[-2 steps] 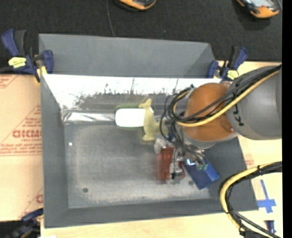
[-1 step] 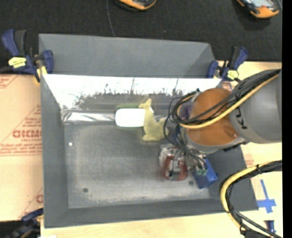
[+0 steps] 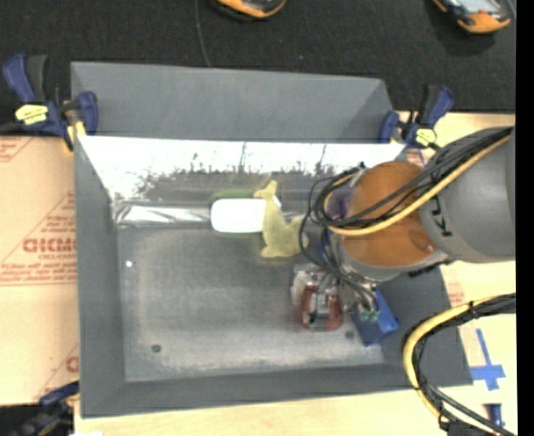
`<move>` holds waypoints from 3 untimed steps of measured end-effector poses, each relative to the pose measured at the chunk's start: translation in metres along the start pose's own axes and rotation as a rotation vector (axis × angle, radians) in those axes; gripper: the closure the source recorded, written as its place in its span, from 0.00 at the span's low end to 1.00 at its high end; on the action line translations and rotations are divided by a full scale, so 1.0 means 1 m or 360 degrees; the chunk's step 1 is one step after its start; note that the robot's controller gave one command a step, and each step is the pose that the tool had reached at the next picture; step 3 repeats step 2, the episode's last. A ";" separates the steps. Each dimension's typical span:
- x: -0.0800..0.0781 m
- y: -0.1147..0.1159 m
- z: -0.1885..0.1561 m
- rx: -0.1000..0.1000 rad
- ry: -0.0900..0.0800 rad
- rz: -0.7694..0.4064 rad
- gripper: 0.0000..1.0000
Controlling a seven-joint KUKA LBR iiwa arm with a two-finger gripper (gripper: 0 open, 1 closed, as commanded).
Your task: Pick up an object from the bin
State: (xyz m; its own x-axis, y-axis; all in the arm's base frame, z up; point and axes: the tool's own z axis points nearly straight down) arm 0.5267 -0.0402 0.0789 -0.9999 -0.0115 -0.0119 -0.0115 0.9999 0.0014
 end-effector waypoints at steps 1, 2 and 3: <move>0.001 0.000 -0.061 0.0002 0.0008 -0.0086 1.00; 0.014 -0.004 -0.126 -0.0001 0.0008 -0.0063 1.00; 0.014 -0.004 -0.126 -0.0001 0.0008 -0.0063 1.00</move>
Offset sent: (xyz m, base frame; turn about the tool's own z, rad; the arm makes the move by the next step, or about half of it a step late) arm -0.0165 -0.0048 0.1271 -0.0373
